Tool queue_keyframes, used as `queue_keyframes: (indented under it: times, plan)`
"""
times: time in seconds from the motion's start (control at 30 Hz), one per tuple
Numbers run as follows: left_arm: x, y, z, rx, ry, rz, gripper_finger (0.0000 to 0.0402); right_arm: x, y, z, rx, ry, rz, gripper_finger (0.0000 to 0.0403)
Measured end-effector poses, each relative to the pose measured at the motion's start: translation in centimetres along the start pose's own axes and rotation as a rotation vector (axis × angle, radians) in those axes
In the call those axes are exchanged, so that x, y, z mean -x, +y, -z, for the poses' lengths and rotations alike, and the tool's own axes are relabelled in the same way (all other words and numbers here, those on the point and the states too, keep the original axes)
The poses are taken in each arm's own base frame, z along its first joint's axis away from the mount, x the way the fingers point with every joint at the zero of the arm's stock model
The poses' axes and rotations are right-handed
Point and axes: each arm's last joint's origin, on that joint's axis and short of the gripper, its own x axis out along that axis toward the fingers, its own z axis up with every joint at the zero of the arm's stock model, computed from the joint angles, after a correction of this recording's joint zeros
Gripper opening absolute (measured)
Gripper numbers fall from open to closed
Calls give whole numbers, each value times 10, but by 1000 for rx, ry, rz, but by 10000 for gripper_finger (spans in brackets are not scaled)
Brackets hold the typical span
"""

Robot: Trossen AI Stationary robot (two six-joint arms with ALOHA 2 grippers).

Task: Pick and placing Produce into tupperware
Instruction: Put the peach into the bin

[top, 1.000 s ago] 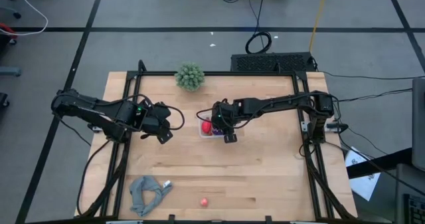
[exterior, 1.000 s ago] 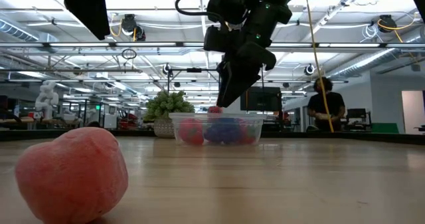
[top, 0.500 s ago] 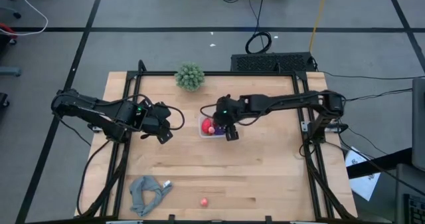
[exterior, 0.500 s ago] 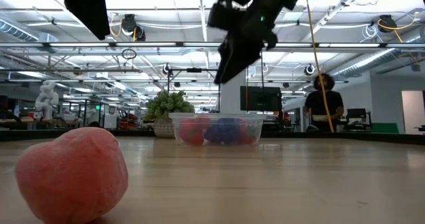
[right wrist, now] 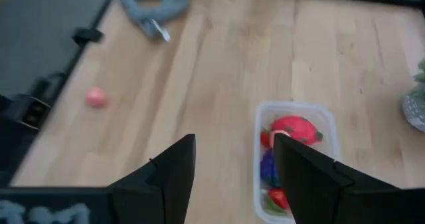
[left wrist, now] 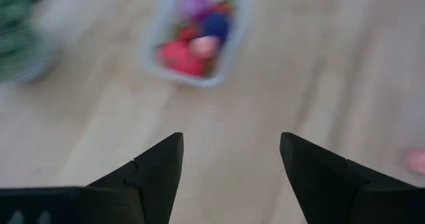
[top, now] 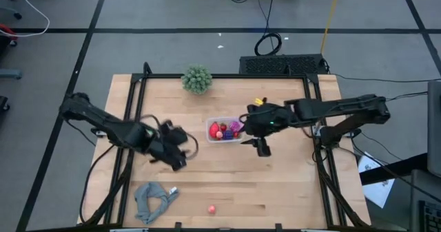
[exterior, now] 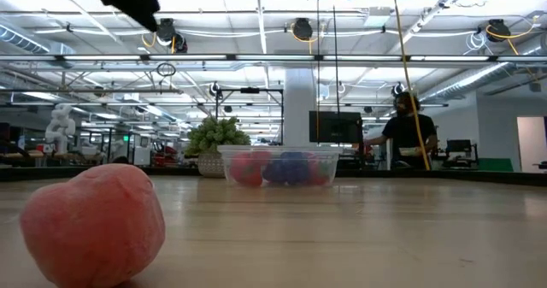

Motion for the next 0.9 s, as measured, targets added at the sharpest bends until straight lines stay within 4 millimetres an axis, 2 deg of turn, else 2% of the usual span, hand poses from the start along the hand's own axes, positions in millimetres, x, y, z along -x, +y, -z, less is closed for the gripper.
queue_keyframes:
  times: [0.1,0.23,0.37,0.47,0.6,0.9]
  plan:
    - [-20,-34,1,-50,-4,107,258,15,7,-1,0,-36,-14,192]
    - [-56,-75,9,-106,48,241,258,28,10,-2,17,-73,-19,192]
    - [-93,-104,22,-119,146,357,257,31,10,-2,27,-84,-18,192]
    - [-110,-118,28,-96,190,383,258,31,10,-2,39,-81,-18,192]
    - [-115,-130,32,-59,184,411,257,31,10,-2,35,-78,-18,192]
    - [-104,-147,34,-54,106,517,257,31,10,1,33,-45,-19,192]
